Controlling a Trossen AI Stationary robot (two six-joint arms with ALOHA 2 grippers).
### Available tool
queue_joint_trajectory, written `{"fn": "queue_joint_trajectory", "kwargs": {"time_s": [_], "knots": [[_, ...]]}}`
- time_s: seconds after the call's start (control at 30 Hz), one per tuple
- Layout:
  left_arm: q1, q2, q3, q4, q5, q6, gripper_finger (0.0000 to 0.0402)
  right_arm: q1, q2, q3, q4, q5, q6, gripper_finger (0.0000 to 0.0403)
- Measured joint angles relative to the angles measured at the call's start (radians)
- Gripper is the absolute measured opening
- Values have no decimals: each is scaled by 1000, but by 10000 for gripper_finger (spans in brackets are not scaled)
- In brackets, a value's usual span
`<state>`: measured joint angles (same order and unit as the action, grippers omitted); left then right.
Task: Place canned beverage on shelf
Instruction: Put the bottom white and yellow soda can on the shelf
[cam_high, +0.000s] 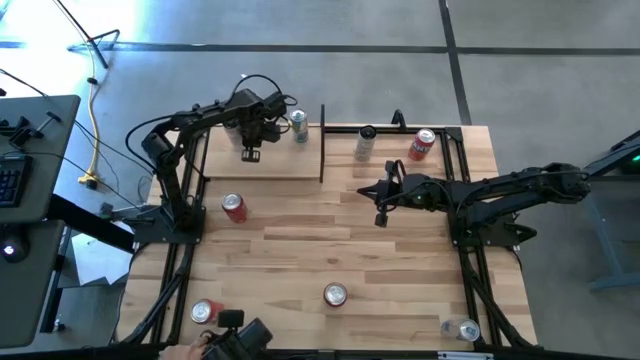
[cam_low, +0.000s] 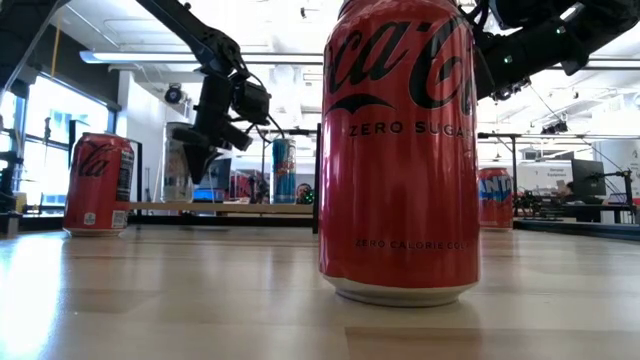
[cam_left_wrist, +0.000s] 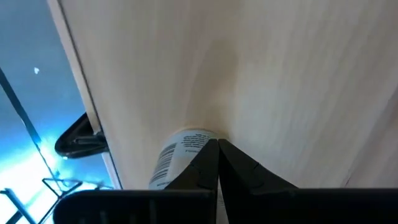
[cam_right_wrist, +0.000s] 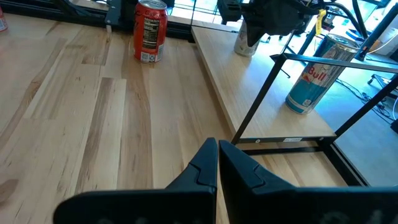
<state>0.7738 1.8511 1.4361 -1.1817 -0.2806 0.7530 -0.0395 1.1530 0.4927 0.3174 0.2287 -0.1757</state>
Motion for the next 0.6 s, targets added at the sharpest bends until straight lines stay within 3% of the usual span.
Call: {"fn": "queue_joint_trajectory", "kwargs": {"time_s": [0.4,0.6], "knots": [[1,-54,0,6,-41,-19,0,0,0,0,0,0,0,0],[-36,-129,1,-65,15,-37,0,0,0,0,-1,0,0,0]]}}
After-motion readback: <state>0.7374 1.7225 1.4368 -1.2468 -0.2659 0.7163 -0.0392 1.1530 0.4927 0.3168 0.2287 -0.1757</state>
